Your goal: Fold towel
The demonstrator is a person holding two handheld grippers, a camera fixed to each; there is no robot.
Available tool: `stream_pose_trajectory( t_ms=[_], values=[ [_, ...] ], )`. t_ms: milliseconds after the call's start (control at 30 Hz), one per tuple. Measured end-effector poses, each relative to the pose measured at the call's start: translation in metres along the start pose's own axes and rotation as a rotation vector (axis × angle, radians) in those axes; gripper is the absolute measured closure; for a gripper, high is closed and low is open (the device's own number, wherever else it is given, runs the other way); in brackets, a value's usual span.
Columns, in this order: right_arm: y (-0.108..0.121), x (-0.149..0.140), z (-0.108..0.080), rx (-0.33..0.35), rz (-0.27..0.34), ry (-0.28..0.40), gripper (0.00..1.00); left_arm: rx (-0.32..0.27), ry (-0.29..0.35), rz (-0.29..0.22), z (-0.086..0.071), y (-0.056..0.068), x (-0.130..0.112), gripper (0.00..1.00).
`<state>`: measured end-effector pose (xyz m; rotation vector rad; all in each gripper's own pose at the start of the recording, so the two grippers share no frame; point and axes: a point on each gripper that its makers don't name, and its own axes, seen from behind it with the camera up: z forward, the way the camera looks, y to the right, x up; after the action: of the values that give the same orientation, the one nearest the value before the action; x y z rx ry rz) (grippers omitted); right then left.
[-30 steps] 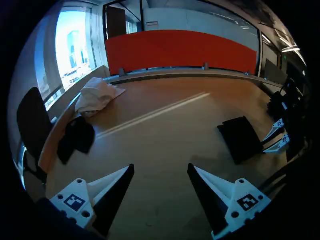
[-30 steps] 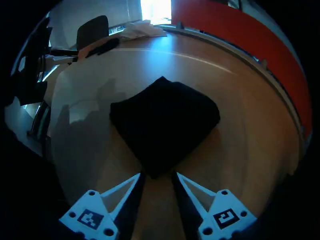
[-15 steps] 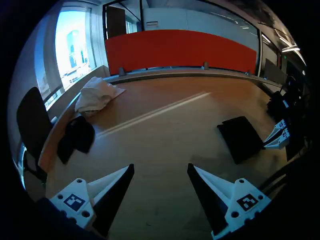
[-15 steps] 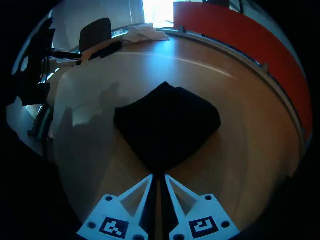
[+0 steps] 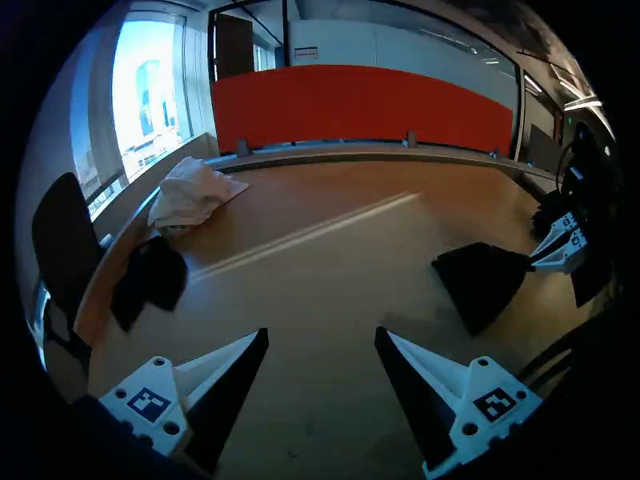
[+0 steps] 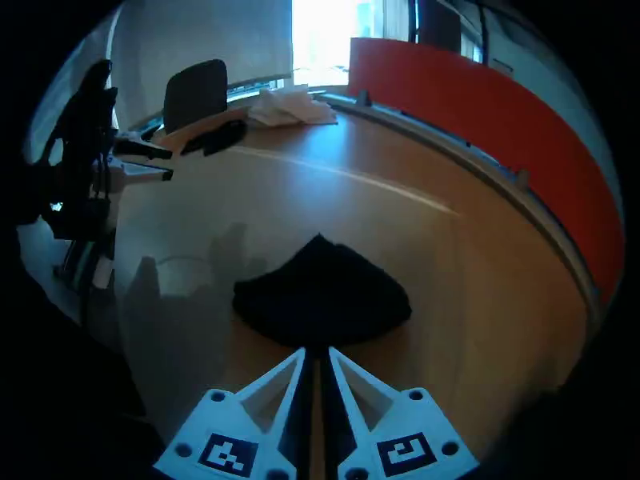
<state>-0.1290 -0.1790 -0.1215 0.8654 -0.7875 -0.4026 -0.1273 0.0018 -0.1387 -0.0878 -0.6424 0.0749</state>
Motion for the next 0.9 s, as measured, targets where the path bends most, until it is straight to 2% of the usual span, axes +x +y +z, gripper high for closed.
stream_pose_trajectory(
  t_ms=[300, 500, 667, 900],
  values=[
    [0.011, 0.071, -0.027, -0.027, -0.030, 0.119, 0.95, -0.010, 0.028, 0.005, 0.001, 0.003, 0.015, 0.01],
    [0.020, 0.103, -0.051, -0.057, -0.046, 0.169, 0.95, -0.022, 0.038, 0.002, 0.003, 0.007, 0.022, 0.01],
    [0.029, 0.113, -0.065, -0.076, -0.036, 0.190, 0.95, -0.031, 0.042, 0.004, 0.005, 0.012, 0.025, 0.01],
    [0.043, 0.111, -0.080, -0.096, -0.003, 0.198, 0.95, -0.045, 0.048, 0.007, 0.007, 0.018, 0.029, 0.01]
  ],
)
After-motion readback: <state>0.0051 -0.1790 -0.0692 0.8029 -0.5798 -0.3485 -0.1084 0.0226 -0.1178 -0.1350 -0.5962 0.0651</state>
